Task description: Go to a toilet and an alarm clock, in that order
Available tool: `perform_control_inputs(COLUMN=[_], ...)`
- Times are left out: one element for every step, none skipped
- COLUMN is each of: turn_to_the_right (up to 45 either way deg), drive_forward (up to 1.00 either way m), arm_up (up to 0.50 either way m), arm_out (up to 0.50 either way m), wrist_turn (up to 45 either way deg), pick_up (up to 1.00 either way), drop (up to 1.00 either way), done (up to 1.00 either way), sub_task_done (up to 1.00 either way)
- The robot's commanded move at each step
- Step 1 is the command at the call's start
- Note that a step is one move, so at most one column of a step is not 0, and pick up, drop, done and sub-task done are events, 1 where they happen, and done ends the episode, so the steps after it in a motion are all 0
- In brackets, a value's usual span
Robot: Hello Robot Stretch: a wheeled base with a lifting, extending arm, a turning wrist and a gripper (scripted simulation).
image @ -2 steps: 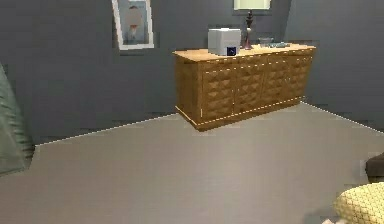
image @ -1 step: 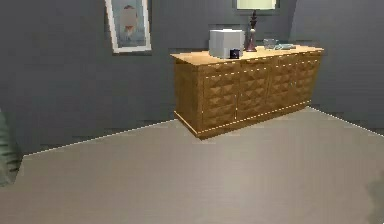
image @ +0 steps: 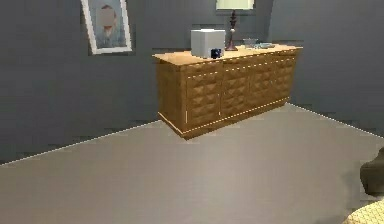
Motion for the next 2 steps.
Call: perform_control_inputs(turn_to_the_right=[3.0,0.0], drive_forward=[0.00,1.00], arm_up=[0.00,0.00], arm_out=[0.00,0.00], wrist_turn=[0.0,0.0], pick_up=[0.00,0.00], drop=[0.00,0.00], done=[0.00,0.00], sub_task_done=[0.00,0.00])
